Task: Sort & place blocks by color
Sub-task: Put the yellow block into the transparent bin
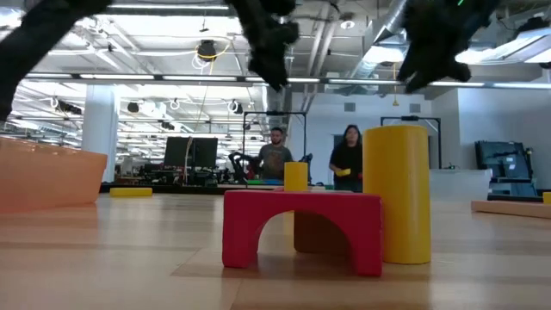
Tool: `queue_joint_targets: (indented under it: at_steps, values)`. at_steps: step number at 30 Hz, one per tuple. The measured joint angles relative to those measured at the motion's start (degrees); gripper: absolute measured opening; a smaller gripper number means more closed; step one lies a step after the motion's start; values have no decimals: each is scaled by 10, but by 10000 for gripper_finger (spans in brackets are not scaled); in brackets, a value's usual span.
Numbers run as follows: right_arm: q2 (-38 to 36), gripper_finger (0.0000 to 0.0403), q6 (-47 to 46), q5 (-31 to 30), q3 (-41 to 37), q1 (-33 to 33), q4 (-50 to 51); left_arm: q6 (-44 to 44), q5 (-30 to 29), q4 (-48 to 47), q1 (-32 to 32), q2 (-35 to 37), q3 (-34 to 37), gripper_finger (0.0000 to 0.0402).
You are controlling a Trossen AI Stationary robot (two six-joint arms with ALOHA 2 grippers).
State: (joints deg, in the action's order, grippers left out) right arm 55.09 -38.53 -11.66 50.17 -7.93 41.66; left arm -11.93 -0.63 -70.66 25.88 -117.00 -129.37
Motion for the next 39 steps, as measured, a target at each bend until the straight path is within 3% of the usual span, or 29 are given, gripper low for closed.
queue_joint_targets:
  at_steps: [4,8,13,17,23,34,39]
  values:
    - [73,228,-6,34,0,-63,19,12,-21,37,13,135,100,226]
    - [141,262,-6,44,0,-111,39,43,-3,141,20,258,266,226]
    - [206,271,9,47,0,-140,49,113,34,299,19,400,452,226]
    - [244,271,25,57,0,-140,38,173,33,368,20,457,550,226]
    - [296,271,32,59,0,-138,37,219,31,383,24,488,612,226]
    - [374,269,47,74,0,-135,10,232,31,374,9,488,620,226]
    - [370,222,43,73,0,-132,13,232,28,370,8,488,620,226]
